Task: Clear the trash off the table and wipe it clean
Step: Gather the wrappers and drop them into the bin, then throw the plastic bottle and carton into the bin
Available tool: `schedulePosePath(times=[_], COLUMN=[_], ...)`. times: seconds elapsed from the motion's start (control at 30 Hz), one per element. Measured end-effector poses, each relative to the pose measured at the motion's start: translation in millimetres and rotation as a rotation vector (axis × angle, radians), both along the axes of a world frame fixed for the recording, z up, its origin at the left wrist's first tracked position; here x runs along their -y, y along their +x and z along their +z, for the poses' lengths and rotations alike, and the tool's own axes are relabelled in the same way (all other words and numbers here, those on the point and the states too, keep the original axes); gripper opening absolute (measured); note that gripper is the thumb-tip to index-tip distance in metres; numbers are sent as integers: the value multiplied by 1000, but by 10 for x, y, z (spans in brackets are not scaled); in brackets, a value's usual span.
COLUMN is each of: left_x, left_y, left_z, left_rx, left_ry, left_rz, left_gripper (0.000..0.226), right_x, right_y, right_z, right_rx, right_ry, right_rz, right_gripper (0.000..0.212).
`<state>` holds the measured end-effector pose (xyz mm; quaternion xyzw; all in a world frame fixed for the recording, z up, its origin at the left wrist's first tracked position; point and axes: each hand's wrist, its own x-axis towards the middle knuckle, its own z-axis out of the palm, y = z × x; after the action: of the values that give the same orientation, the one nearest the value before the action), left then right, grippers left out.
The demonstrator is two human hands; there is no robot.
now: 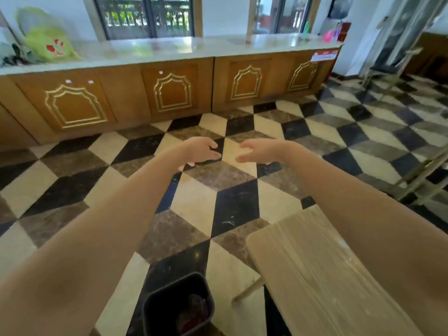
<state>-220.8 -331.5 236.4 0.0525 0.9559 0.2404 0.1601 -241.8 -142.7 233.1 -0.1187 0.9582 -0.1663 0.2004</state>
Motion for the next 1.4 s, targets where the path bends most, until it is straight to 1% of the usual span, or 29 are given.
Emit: schedulePosePath(times=[0.1, 0.27, 0.37, 0.43, 0.57, 0.73, 0.83, 0.9, 1.0, 1.13, 1.2, 1.33, 1.4], left_x=[-255, -693, -1013, -1238, -1644, -2061, -2295, -2440, -2623, -2814, -2930, -3211, -3372], left_y=[-113, -229, -233, -203, -12, 332, 592, 785, 1088, 1513, 1728, 2114, 2269], left_z=[216, 337, 370, 368, 309, 98, -101, -263, -534, -862, -999, -1244, -1340], left_rx=[-87, -138, -188, -180, -167, -40, 23, 78, 191, 231, 265, 344, 368], left_ry=[-11, 30, 43, 68, 114, 69, 52, 61, 109, 104, 92, 74, 61], left_rz=[-125, -280, -407, -475, -605, -874, -1036, -1117, -1180, -1284, -1331, -1362, -1365], left_gripper=[51, 50, 51, 51, 52, 55, 57, 58, 59, 55, 53, 55, 56], right_x=[-400, -965, -1269, -1447, -1677, -1762, -1721, -1688, -1646, -1595, -1562, -1529, -1628], right_y=[111, 510, 824, 1046, 1520, 2225, 2711, 3077, 3585, 4121, 4322, 4638, 4784], right_z=[383, 727, 739, 691, 530, 253, 35, -137, -403, -791, -939, -1137, -1280], right_rx=[-28, -101, -107, -105, -113, -80, -43, -50, -82, 0, 20, -171, -99], right_ry=[-24, 9, -6, -33, -69, 11, -60, -97, -104, -23, -16, -116, -142], right_rz=[-94, -197, -256, -325, -520, -754, -889, -1010, -1227, -1393, -1467, -1651, -1682], right_gripper=[68, 63, 63, 64, 65, 60, 53, 58, 59, 62, 62, 67, 70])
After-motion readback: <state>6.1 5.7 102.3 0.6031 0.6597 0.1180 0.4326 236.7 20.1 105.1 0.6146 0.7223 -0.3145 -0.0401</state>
